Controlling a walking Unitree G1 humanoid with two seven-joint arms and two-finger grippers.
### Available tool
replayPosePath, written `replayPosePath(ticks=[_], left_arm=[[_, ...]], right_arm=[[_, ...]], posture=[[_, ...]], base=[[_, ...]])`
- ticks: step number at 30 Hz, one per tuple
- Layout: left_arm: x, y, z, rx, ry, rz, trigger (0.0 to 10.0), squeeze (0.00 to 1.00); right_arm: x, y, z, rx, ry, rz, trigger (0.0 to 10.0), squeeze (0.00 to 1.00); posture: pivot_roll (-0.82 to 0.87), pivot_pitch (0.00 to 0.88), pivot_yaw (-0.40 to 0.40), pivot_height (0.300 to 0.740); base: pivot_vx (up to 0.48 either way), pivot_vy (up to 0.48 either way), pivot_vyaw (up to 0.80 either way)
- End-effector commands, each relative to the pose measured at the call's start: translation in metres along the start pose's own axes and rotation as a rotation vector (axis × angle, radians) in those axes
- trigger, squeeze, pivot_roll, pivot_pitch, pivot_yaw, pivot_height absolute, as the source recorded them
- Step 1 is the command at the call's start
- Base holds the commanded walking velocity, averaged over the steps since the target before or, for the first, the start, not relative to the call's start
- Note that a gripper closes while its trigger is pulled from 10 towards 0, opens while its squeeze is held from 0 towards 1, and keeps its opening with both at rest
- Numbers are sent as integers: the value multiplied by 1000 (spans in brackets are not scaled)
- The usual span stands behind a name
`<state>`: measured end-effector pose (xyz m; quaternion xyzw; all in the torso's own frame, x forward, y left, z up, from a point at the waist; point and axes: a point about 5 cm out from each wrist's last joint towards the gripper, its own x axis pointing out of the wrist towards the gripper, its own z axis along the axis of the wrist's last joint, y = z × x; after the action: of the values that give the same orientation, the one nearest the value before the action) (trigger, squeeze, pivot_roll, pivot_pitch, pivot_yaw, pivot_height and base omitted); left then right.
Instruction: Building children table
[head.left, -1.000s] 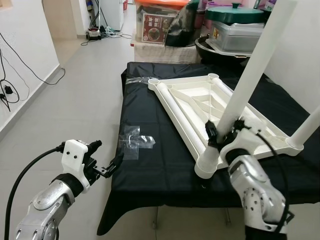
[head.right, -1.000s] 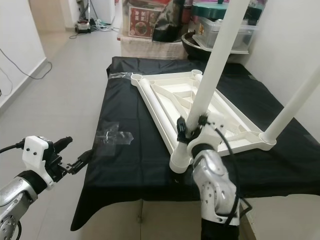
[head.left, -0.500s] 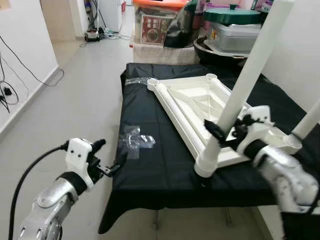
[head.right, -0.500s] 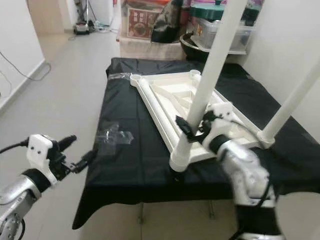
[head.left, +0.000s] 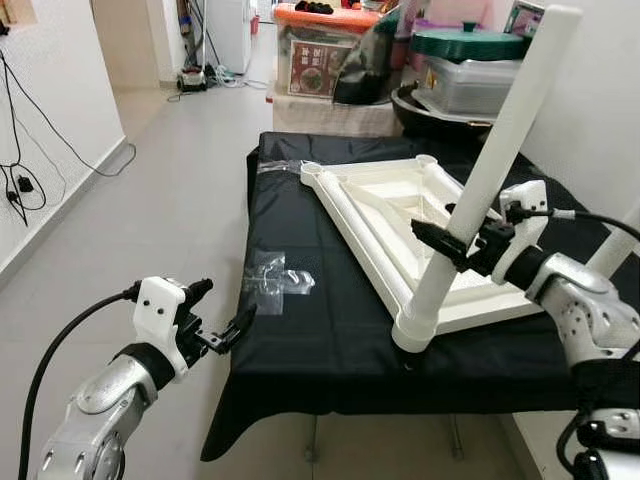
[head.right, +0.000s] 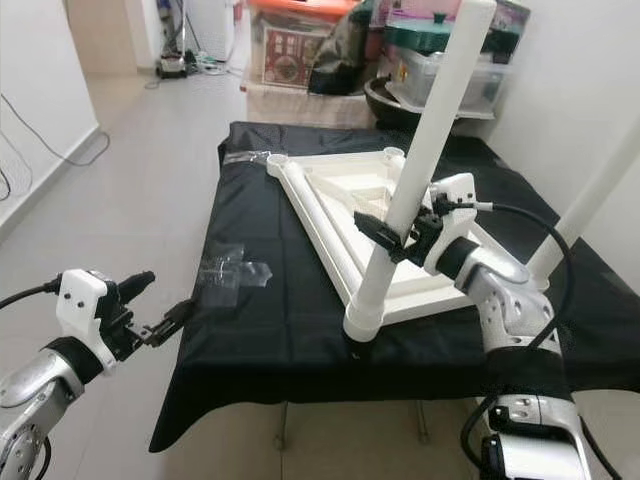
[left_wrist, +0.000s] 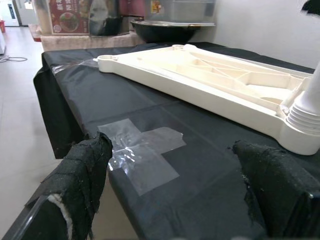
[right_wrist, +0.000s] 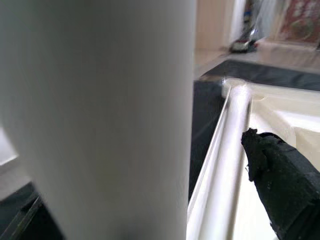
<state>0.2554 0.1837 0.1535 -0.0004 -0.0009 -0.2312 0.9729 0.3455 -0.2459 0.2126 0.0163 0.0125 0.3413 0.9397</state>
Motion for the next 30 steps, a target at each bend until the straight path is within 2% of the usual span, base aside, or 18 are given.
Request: replayPosePath(ticks=[1, 3, 4, 6, 7, 8, 10, 16, 17, 18, 20, 21, 22, 26, 27, 28, 29, 30], left_arm=[[1, -3, -2, -1, 1, -8, 10000, 0], [1, -3, -2, -1, 1, -8, 10000, 0], [1, -3, -2, -1, 1, -9, 10000, 0], [1, -3, -2, -1, 1, -9, 10000, 0], [2, -3, -2, -1, 0, -8, 10000, 0], [2, -3, -2, -1, 0, -8, 10000, 0], [2, -4, -3, -1, -1, -9, 10000, 0], [2, -5, -2, -1, -3, -14, 10000, 0], [2, -5, -1, 0, -4, -15, 10000, 0], [2, -5, -1, 0, -4, -15, 10000, 0], [2, -5, -1, 1, -5, -16, 10000, 0], [2, -5, -1, 1, -5, -16, 10000, 0], [2, -5, -1, 2, -6, -16, 10000, 0], [2, -5, -1, 2, -6, -16, 10000, 0], [3, -5, -1, 0, -6, -15, 10000, 0], [6, -8, -1, -5, -9, -23, 10000, 0], [6, -8, -1, -5, -9, -23, 10000, 0], [9, -10, -1, -7, -12, -29, 10000, 0]], right_arm=[[-2, -7, -5, 0, 21, 13, 6745, 0], [-2, -7, -5, 0, 21, 13, 6745, 0], [-2, -12, -6, 6, 19, -2, 3137, 0], [-2, -12, -6, 6, 19, -2, 3137, 0], [-2, -17, -6, 18, 12, -39, 0, 0], [-2, -17, -6, 18, 12, -39, 0, 0], [-3, -25, -10, 44, -13, -143, 0, 0], [0, -25, -19, 92, -61, -287, 0, 0], [2, -24, -25, 105, -58, -389, 0, 0], [2, -24, -25, 105, -58, -389, 0, 0], [4, -25, -31, 129, -55, -522, 0, 0], [4, -25, -31, 129, -55, -522, 0, 0], [5, -21, -34, 146, -47, -661, 0, 0], [5, -21, -34, 146, -47, -661, 0, 0], [14, -1, -40, 160, -25, -777, 0, 0], [36, 34, -45, 174, -9, -834, 0, 0], [36, 34, -45, 174, -9, -834, 0, 0], [51, 60, -46, 203, -11, -877, 0, 0]], posture=[[79, 0, -112, 740], [79, 0, -112, 740], [82, 0, -116, 740], [82, 0, -116, 740], [82, 0, -116, 740], [82, 0, -116, 740], [85, 0, -117, 740], [82, 0, -113, 740], [84, 0, -112, 740], [84, 0, -112, 740], [84, 0, -112, 740], [84, 0, -112, 740], [84, 0, -111, 740], [84, 0, -111, 740], [78, 0, -100, 740], [80, 0, -89, 740], [80, 0, -89, 740], [81, 0, -92, 740]], base=[[0, 0, 0], [0, 0, 0], [0, 0, 0], [0, 0, 0], [0, 0, 0], [0, 0, 0], [0, 0, 0], [0, 0, 0], [0, 0, 0], [0, 0, 0], [0, 0, 0], [0, 0, 0], [0, 0, 0], [0, 0, 0], [0, 0, 0], [0, 0, 0], [0, 0, 0], [0, 0, 0]])
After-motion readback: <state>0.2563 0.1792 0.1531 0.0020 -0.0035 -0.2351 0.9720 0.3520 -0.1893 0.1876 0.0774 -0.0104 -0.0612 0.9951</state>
